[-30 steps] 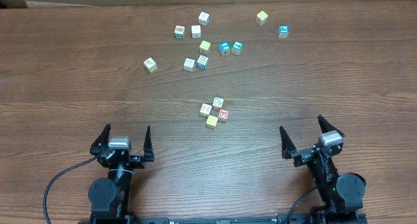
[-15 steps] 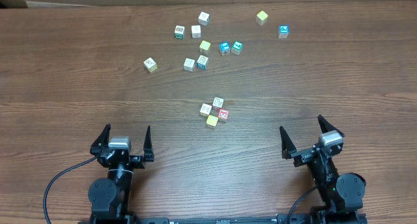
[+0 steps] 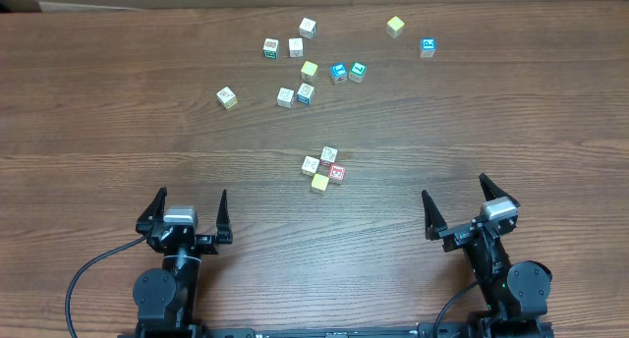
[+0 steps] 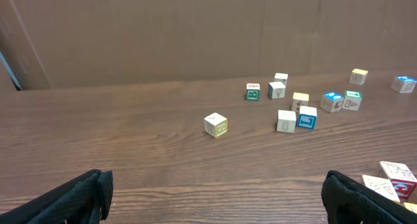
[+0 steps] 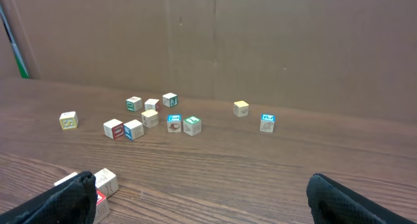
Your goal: Form a circle
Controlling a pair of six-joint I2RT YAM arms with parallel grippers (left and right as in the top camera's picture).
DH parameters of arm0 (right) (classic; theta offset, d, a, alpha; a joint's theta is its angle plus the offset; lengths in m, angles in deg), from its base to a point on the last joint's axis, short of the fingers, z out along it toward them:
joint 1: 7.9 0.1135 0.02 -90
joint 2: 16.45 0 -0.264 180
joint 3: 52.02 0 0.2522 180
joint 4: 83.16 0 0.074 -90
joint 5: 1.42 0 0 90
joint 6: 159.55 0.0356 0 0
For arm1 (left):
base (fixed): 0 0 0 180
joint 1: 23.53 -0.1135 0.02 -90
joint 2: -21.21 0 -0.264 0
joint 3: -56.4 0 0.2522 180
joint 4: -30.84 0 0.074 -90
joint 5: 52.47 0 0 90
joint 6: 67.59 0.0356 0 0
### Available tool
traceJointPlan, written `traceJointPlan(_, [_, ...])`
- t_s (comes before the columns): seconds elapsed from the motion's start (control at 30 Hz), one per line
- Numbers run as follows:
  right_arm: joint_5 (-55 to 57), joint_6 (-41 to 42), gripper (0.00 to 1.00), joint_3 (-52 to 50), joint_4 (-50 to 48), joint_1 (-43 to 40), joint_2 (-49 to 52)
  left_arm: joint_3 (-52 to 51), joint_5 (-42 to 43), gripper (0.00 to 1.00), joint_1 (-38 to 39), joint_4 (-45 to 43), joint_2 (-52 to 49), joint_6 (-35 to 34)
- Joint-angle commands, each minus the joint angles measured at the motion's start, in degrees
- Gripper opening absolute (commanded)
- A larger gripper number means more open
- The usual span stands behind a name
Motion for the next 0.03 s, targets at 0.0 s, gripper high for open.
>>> traceJointPlan(0.0, [0.0, -0.2, 1.0, -0.6, -0.3, -0.1, -0.6, -0.2, -0.1, 1.0, 0.2, 0.1, 0.6, 0.9])
